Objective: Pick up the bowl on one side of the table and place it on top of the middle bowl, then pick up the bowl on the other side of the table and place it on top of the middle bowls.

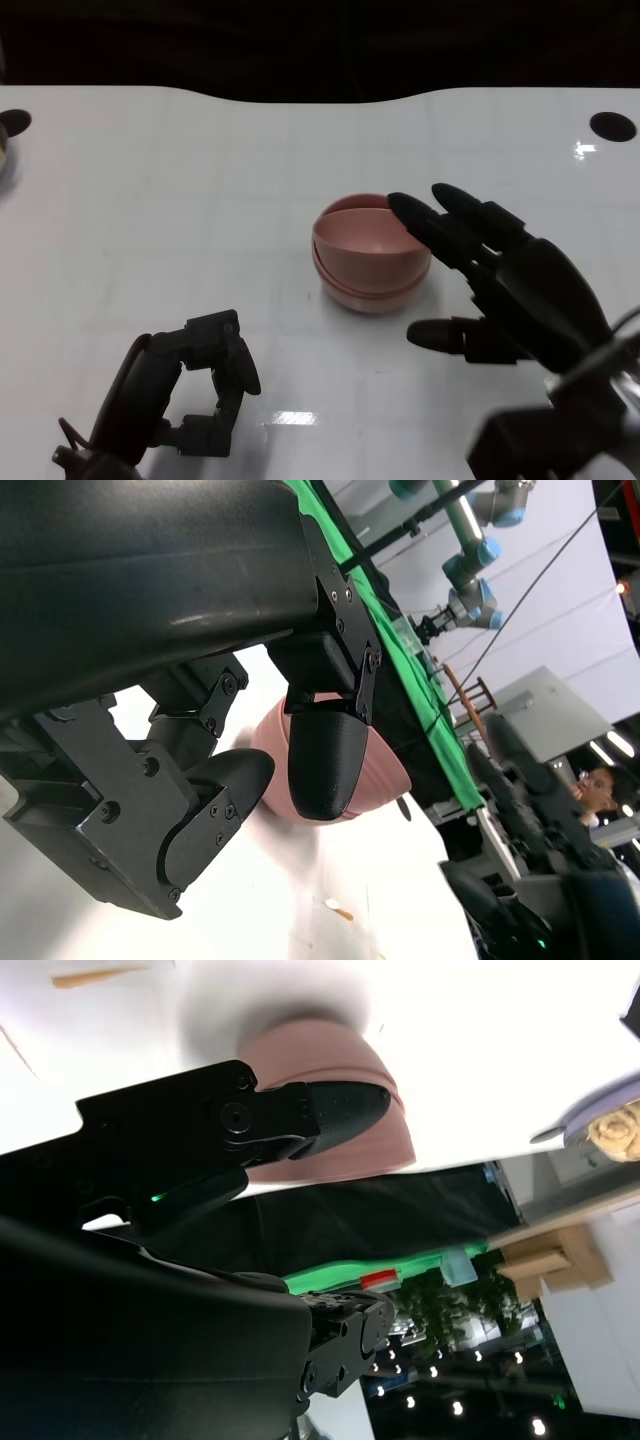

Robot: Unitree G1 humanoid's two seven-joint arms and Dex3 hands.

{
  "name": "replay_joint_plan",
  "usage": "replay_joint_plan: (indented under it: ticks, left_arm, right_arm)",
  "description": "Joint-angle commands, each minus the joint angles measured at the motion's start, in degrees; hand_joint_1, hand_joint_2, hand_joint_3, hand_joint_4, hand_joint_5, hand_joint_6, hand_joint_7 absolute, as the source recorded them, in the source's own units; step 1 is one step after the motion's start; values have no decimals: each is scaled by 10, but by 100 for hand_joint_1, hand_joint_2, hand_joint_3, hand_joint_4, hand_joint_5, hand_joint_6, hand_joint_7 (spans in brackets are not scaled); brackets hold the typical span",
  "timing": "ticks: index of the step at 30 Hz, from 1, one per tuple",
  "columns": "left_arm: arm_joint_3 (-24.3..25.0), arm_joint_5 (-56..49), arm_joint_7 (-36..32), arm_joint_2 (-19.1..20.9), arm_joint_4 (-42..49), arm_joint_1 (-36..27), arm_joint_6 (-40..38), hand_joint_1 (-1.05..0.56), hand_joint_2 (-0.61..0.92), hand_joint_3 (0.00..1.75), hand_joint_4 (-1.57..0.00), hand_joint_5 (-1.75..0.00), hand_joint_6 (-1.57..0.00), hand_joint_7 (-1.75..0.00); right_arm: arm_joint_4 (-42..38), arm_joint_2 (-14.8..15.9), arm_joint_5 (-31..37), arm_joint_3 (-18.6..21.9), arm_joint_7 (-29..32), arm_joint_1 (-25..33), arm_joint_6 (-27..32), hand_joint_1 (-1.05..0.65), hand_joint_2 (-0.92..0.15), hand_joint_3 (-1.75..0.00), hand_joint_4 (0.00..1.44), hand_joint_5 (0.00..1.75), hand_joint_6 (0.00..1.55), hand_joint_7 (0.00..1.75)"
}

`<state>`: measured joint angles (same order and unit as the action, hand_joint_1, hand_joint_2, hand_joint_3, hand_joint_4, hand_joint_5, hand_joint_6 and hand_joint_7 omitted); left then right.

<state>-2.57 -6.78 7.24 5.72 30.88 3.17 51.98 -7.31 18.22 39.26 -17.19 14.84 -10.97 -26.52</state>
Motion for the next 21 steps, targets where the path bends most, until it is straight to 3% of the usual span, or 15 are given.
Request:
replay_joint_plan:
  ticks: [1,2,5,7,9,14,15,17,19,20,21]
  left_arm:
    - [2,-4,-9,6,9,2,10,2,30,150,-92,-168,-84,-153]
    - [2,-4,-9,6,9,2,10,2,30,150,-93,-169,-84,-153]
    - [2,-2,-9,5,10,3,9,2,30,150,-93,-169,-84,-153]
    - [2,-6,-11,6,11,4,11,2,30,150,-93,-169,-84,-153]
    - [3,-9,-13,7,13,5,14,2,30,149,-93,-168,-84,-152]
    - [2,-12,-17,7,15,6,16,1,31,149,-94,-168,-84,-152]
    - [2,-7,-13,8,12,4,12,2,31,149,-94,-168,-84,-152]
    - [0,2,-6,9,5,0,4,3,31,150,-93,-169,-84,-153]
    - [0,7,-3,9,3,-2,2,3,31,150,-93,-169,-84,-153]
    - [-1,8,-4,10,3,-1,4,3,31,150,-93,-169,-84,-153]
    - [-1,8,-4,10,4,-1,5,3,30,151,-93,-169,-84,-153]
  right_arm:
    - [3,13,-23,21,43,58,-57,-61,-92,-12,20,30,24,12]
    - [5,11,-25,26,51,70,-66,-59,-92,-11,9,58,24,15]
    - [5,5,-19,38,77,95,-87,-57,-92,-15,2,85,28,20]
    - [2,3,-17,44,91,108,-102,-56,-92,-16,2,88,29,21]
    - [-1,2,-19,49,103,120,-116,-45,-92,-12,9,91,35,24]
    - [-4,1,-16,53,109,123,-125,-41,-92,-11,11,92,37,25]
    - [-2,-13,-40,57,116,140,-134,-37,-92,-12,18,95,43,29]
    - [-5,-37,-75,64,130,164,-157,-20,-92,-16,49,100,66,45]
    - [-15,-48,-87,68,140,171,-183,-10,-89,-26,62,108,73,61]
    - [-23,-52,-89,69,144,172,-197,-8,-85,-34,64,112,72,70]
    - [-30,-56,-91,72,146,173,-208,-4,-71,-59,67,121,73,80]
